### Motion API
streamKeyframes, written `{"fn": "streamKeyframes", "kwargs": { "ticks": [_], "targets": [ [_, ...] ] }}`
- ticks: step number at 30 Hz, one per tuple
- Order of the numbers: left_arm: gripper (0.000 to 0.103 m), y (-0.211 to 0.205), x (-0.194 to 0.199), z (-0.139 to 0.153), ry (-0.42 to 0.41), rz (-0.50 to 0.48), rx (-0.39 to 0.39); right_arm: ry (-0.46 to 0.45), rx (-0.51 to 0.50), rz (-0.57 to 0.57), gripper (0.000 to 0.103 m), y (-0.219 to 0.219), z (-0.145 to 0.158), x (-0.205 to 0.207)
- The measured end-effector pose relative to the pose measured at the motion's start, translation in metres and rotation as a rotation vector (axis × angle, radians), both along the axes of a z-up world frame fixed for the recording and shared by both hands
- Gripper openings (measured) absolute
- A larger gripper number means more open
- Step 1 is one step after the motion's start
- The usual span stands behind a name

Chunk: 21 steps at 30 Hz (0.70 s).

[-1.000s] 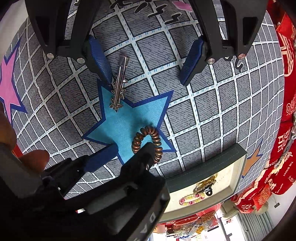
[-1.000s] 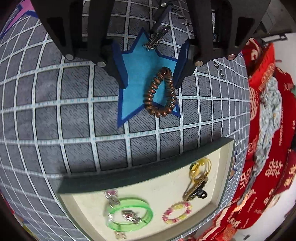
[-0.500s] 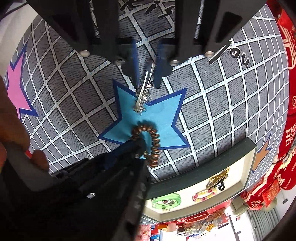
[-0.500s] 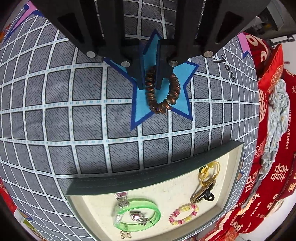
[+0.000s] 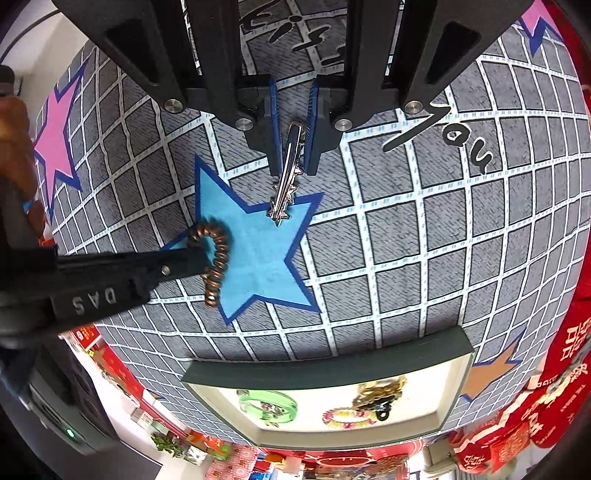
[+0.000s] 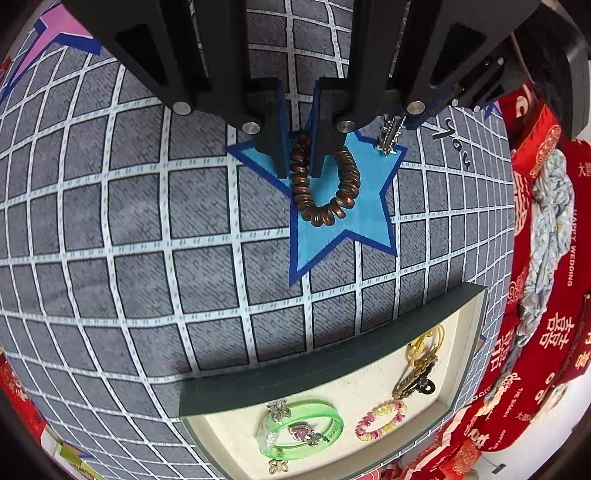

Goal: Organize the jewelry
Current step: 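Grasp the silver barrette with the left tool while the right tool grasps the brown coiled hair tie, then carry the silver barrette and the brown coiled hair tie over the tray with both tools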

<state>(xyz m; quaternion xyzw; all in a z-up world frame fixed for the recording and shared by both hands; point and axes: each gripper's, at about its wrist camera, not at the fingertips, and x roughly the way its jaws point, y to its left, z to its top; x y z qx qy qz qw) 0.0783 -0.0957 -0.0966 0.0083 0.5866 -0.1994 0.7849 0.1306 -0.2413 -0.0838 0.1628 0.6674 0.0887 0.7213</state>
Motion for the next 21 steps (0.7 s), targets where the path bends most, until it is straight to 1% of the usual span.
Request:
{"fn": "streamKeyframes", "kwargs": {
  "ticks": [5,9,13,18,21],
  "targets": [
    [0.025,0.002,0.002,-0.002,0.011,0.015,-0.007,-0.001,-0.005,-0.001,0.012,0.002,-0.001,-0.002],
    [0.025,0.003,0.001,-0.004,0.015,0.022,-0.010,-0.014,-0.041,0.019,0.013,0.006,0.001,-0.001],
    [0.025,0.020,-0.002,-0.001,0.026,0.038,-0.022,-0.030,-0.093,0.047,0.014,0.015,0.003,0.000],
    [0.025,0.035,-0.004,0.002,0.029,0.051,-0.035,-0.045,-0.139,0.081,0.022,0.026,0.004,0.000],
    [0.025,0.040,-0.002,0.007,0.024,0.054,-0.035,-0.057,-0.174,0.103,0.022,0.033,0.004,-0.001]
  ]
}}
